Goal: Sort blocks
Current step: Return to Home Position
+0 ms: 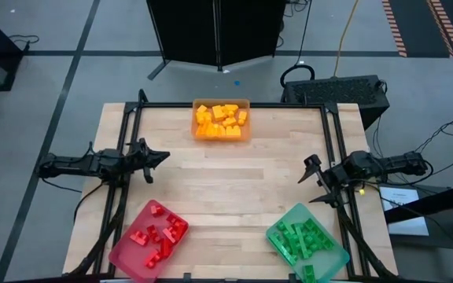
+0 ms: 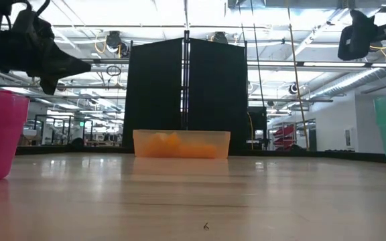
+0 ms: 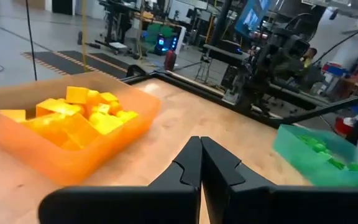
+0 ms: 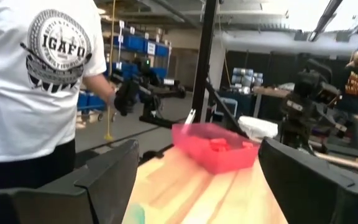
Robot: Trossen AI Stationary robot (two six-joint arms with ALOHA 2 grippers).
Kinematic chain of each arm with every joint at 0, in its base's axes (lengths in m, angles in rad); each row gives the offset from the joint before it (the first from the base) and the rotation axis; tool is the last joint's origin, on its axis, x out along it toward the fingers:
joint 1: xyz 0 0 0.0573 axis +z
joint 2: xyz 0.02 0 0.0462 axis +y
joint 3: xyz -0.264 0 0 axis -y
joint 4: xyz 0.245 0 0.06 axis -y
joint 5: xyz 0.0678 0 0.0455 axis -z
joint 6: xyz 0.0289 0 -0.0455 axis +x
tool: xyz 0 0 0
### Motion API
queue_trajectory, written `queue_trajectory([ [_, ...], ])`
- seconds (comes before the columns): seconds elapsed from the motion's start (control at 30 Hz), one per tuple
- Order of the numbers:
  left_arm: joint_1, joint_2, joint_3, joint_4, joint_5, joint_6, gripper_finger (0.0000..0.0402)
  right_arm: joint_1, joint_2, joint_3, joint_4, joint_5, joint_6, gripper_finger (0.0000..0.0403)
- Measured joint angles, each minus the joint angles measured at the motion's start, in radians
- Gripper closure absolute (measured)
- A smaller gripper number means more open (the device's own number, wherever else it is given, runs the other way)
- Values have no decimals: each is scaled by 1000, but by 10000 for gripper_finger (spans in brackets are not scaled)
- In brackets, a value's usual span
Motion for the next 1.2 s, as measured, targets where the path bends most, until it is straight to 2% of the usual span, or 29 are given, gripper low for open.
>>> queue_trajectory([
  [0.07,0,0,0,0,28,-13,398,0,0,0,-26,0,-6,80],
  [0.1,0,0,-2,0,75,-25,398,0,0,0,-39,0,-13,80],
  [0.23,0,0,-4,-16,358,-73,398,0,0,0,-85,4,-39,80],
  [0.3,-1,0,-5,-18,429,-62,398,0,0,0,-107,4,-50,80],
  [0.47,-11,0,-6,-16,389,65,398,0,31,1,-117,6,-65,80],
  [0.63,-11,0,-9,-7,367,122,398,0,77,1,-117,5,-69,80],
  [0.9,-11,1,-10,-3,331,122,398,0,82,1,-115,5,-48,80],
  [1.03,-11,1,-10,-3,331,122,398,-1,82,12,-54,24,-101,80],
  [1.1,-11,1,-10,-2,331,121,398,-7,81,20,-101,32,-134,81],
  [1.2,-11,1,-10,-1,331,121,398,-38,83,17,-172,96,-82,81],
])
